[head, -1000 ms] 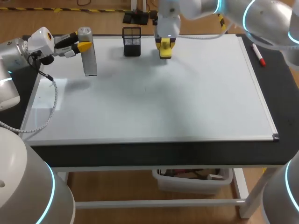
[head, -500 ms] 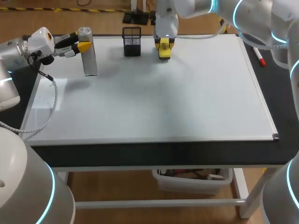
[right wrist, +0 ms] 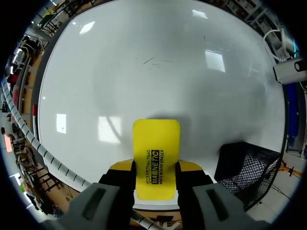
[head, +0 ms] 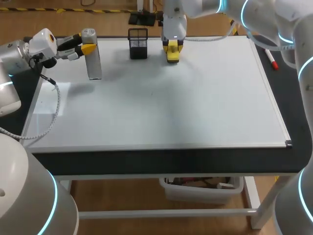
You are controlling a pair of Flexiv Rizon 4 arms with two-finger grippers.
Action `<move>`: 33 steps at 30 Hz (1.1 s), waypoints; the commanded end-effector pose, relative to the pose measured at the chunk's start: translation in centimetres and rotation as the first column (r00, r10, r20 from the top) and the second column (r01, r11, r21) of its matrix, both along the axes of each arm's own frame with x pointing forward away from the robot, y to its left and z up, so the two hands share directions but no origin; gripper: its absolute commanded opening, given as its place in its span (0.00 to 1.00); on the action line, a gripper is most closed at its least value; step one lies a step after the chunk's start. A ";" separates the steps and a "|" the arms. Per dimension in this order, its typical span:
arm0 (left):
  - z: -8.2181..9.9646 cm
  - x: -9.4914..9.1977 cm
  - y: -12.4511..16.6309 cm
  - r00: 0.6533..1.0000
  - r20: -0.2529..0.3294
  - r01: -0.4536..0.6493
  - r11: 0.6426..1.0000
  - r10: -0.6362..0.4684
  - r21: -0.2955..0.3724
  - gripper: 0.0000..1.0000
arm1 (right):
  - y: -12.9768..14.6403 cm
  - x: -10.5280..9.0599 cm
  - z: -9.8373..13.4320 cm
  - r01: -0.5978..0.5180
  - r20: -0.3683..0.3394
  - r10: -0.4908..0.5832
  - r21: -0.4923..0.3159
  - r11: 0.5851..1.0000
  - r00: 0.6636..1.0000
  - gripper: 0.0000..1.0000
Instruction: Pick up the inspection probe, press it on each red-marked spot on the whiteboard one by one, put down the probe, pick up the eraser, and wipe off all the red marks.
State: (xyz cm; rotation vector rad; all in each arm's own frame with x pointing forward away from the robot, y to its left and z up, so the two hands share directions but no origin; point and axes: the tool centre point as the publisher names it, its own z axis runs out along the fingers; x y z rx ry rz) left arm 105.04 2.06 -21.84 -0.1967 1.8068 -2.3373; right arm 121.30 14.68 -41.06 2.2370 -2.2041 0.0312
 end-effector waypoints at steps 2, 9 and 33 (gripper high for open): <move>0.1 -0.1 0.0 1.000 0.001 -0.003 1.000 0.003 0.000 0.00 | -0.1 0.8 -0.6 -0.005 -0.010 0.005 0.003 1.000 1.000 0.00; 0.1 -0.1 0.0 1.000 0.001 -0.003 1.000 0.003 0.000 0.00 | -0.2 0.9 -0.9 -0.016 -0.011 0.016 0.011 1.000 1.000 0.00; 0.1 -0.1 0.0 1.000 0.001 -0.003 1.000 0.003 0.000 0.00 | -0.5 1.6 -1.1 -0.001 -0.011 0.001 -0.012 1.000 1.000 1.00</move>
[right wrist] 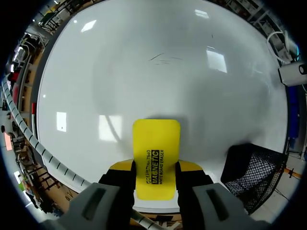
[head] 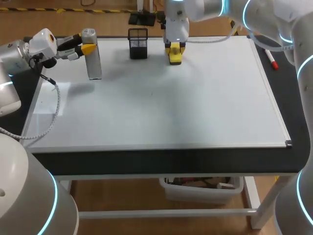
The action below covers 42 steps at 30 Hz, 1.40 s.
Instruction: Pick up the inspection probe, press it on each red-marked spot on the whiteboard one by one, put down the probe, pick up the eraser, and wipe off all the red marks.
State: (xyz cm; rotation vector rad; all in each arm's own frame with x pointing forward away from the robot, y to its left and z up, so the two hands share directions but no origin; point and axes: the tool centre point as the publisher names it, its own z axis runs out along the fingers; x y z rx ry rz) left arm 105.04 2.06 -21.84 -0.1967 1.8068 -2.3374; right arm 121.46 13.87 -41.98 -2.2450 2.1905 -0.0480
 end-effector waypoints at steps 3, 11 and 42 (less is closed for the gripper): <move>0.1 -0.1 0.0 1.000 0.001 -0.003 1.000 0.003 0.000 0.00 | 0.0 1.6 0.2 0.018 -0.016 -0.018 -0.008 1.000 1.000 1.00; 0.1 -0.1 0.0 1.000 0.001 -0.003 1.000 0.003 0.000 0.00 | -0.9 2.0 1.1 0.072 -0.011 -0.071 0.055 0.996 0.997 1.00; 0.1 -0.1 0.0 1.000 0.001 -0.003 1.000 0.003 0.000 0.00 | -6.8 3.2 11.0 0.654 -0.389 -0.537 0.294 0.698 0.748 1.00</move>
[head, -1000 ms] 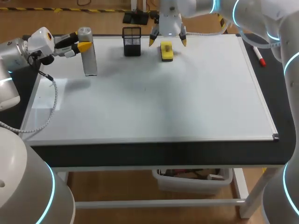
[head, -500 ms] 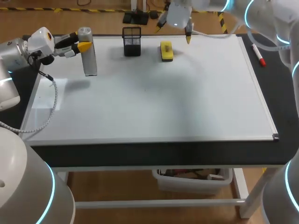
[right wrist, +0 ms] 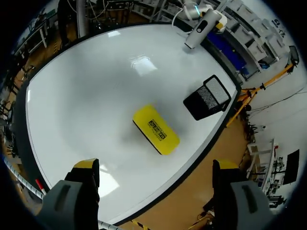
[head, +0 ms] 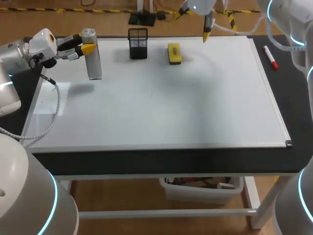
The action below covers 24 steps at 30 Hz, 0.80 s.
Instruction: Pick up the inspection probe, press it on each red-marked spot on the whiteboard one by one, put down the probe, pick up the eraser, and wipe off all the red marks.
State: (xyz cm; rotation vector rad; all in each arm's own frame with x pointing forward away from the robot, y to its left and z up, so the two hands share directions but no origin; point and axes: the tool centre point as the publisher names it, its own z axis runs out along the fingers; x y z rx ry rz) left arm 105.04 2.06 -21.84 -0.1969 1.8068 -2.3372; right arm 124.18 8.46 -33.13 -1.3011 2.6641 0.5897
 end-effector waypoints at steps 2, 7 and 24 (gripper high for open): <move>0.1 -0.1 0.0 1.000 0.001 -0.002 1.000 0.002 0.000 0.00 | -2.0 0.3 3.1 0.014 -0.043 -0.010 0.089 0.996 0.999 1.00; 0.1 -0.1 0.0 1.000 0.001 -0.002 1.000 0.002 0.000 0.00 | -3.1 -0.4 5.2 0.057 -0.034 -0.053 0.141 0.988 0.998 1.00; 0.1 -0.1 0.0 1.000 0.001 -0.002 1.000 0.002 0.000 0.00 | -5.2 -2.2 8.7 0.162 -0.073 -0.148 0.265 0.950 0.986 1.00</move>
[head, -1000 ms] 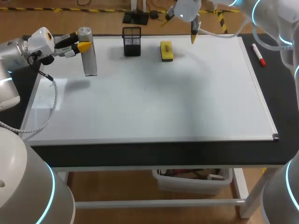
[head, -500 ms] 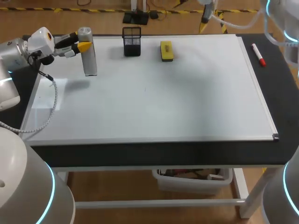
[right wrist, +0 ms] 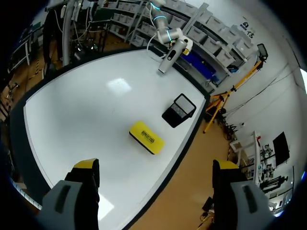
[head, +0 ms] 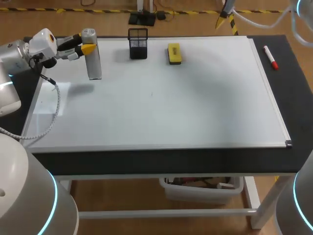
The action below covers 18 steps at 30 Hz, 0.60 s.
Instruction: Pick up the inspection probe, press it on each red-marked spot on the whiteboard one by one, put down the probe, pick up the eraser, and wipe off all the red marks.
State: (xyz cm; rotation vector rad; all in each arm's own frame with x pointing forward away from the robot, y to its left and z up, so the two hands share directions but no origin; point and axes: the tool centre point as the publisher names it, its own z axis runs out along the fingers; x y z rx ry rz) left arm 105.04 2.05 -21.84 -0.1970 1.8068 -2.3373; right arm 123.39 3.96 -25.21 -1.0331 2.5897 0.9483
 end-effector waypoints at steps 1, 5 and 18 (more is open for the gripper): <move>0.1 -0.1 0.0 1.000 0.001 -0.002 1.000 0.002 0.000 0.00 | -0.7 -1.4 0.8 0.021 0.016 -0.022 0.005 1.000 1.000 1.00; 0.1 -0.1 0.0 1.000 0.001 -0.002 1.000 0.002 0.000 0.00 | -0.7 -1.4 0.8 0.021 0.016 -0.022 0.005 1.000 1.000 1.00; 1.1 0.3 -0.6 1.000 0.014 0.006 1.000 -0.006 0.011 0.00 | -0.7 -1.4 0.8 0.021 0.016 -0.022 0.005 1.000 1.000 1.00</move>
